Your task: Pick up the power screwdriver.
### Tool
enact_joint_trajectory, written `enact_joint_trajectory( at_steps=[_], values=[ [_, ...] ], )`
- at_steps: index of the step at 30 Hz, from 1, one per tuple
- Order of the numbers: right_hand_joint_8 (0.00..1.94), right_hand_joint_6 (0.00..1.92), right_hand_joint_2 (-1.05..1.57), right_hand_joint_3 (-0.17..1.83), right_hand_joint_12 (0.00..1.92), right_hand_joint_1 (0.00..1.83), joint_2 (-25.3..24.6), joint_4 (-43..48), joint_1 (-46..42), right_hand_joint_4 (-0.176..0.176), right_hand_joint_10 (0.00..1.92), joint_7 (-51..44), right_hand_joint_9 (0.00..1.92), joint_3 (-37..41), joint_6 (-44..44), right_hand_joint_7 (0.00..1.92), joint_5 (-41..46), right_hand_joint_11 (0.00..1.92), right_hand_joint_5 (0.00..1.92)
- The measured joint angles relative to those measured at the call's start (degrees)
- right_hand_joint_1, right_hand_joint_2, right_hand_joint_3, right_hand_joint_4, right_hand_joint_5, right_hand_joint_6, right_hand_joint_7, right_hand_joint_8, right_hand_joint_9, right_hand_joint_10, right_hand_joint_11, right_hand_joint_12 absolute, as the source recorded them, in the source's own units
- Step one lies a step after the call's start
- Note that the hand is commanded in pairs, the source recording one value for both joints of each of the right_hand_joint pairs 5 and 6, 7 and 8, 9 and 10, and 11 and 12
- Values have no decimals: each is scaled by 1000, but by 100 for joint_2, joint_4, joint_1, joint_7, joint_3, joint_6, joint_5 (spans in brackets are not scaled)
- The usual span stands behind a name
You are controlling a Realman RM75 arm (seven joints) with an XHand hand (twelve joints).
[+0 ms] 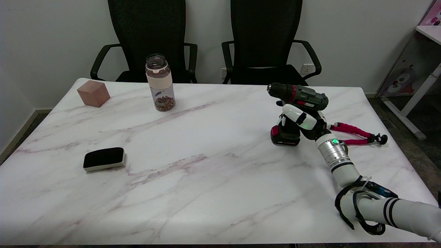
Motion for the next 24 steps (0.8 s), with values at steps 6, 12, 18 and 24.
enact_joint_trajectory(
  at_steps=[6, 12, 18, 24],
  values=[
    [855, 855, 247, 693, 1202, 900, 0, 2, 11, 147, 1764, 1, 1764, 3, -23, 855, -2, 1202, 855],
    [899, 899, 253, 709, 1205, 894, 0, 4, 29, 117, 1765, 1, 1765, 6, -55, 899, 2, 1205, 899],
    [987, 987, 255, 741, 1200, 889, 0, 5, 48, 52, 1788, 1, 1788, 5, -82, 987, 12, 1200, 987],
    [1380, 1380, 273, 765, 1180, 876, 0, 7, 73, -1, 1865, 0, 1865, 3, -112, 1380, 14, 1180, 1380]
  ],
)
